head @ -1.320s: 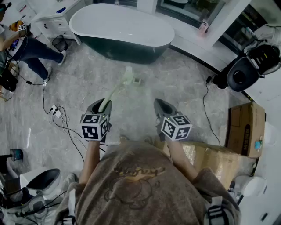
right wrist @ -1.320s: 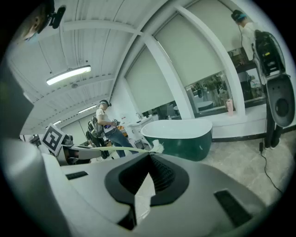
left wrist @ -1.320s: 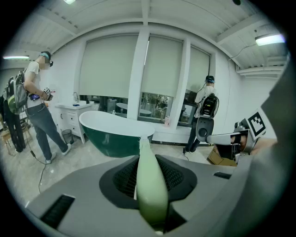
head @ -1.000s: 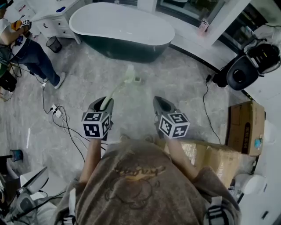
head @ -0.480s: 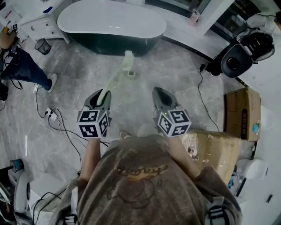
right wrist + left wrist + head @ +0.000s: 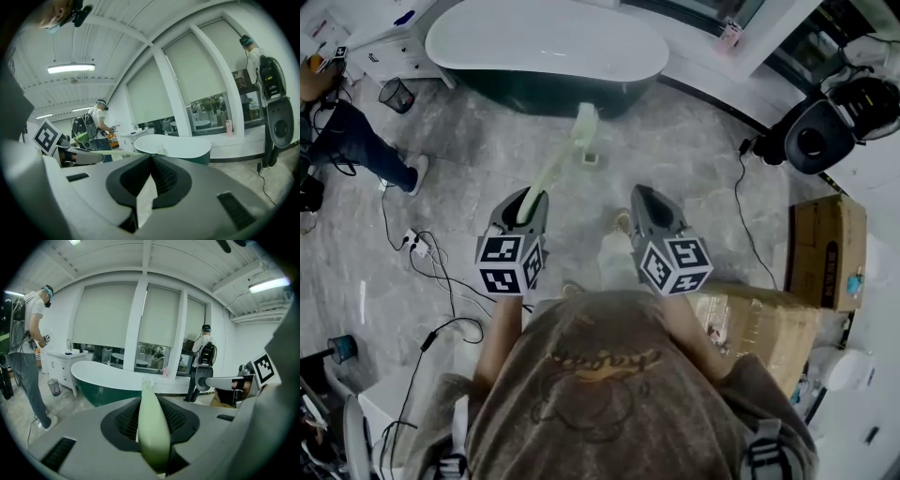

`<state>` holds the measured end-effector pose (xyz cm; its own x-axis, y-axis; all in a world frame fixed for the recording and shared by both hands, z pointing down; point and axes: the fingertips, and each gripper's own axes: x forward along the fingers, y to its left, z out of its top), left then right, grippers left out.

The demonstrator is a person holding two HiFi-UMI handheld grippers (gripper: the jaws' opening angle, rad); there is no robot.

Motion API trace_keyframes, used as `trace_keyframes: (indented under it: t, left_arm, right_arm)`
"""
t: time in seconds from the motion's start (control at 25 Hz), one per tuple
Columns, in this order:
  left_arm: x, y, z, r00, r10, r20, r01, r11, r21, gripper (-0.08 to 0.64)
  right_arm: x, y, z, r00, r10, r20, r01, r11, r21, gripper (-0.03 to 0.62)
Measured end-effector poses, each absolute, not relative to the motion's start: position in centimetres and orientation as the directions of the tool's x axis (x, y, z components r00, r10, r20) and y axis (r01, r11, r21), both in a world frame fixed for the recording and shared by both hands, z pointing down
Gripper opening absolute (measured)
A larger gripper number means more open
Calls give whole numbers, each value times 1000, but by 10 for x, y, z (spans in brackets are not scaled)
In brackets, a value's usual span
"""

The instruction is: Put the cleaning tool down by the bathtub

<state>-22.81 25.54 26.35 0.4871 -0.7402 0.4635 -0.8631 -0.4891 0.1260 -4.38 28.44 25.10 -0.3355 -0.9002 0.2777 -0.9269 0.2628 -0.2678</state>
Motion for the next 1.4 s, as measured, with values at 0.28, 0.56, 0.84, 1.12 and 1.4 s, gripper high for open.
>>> trace_keyframes:
  t: [0.28, 0.56, 0.84, 1.12, 1.4]
  left_arm:
    - [-199, 190, 275, 475, -730, 491, -866, -487, 115, 117]
    - [-154, 113, 271, 465, -727, 505, -870, -482, 107, 117]
    - [-120, 51, 273, 427, -746, 511, -895, -430, 119, 117]
    - [-98, 7, 280, 406, -756, 514, -908, -397, 132, 117]
    - [-112, -8, 284, 403, -752, 521, -910, -389, 142, 117]
  right_arm:
    - [-11, 210, 265, -358, -892, 275, -914, 274, -300, 0]
    - [34, 125, 264, -374, -884, 280, -908, 289, -302, 0]
    - [73, 60, 270, -417, -860, 296, -893, 326, -310, 0]
    - [94, 16, 286, -458, -828, 324, -877, 362, -316, 0]
    - [85, -9, 285, -451, -832, 323, -880, 353, -318, 0]
